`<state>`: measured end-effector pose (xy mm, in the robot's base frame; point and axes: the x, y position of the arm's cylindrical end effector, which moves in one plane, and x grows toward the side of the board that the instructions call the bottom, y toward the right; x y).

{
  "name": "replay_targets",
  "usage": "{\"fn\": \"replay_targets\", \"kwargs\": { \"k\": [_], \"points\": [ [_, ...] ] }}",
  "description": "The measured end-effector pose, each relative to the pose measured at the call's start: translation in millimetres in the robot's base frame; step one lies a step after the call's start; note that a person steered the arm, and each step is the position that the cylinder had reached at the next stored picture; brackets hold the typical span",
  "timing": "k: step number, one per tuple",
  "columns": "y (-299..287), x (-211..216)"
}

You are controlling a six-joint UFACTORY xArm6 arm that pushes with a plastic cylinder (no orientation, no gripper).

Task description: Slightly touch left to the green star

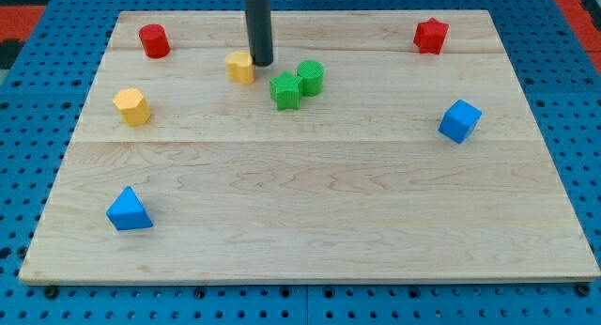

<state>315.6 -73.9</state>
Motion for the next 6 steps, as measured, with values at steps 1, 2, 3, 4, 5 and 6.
{"fn": "replay_targets", "kwargs": {
  "k": [1,2,3,4,5,6],
  "points": [
    [-56,-2],
    [-80,35],
    [-45,41],
    [-6,39],
    [23,39],
    [14,57]
  ]
}}
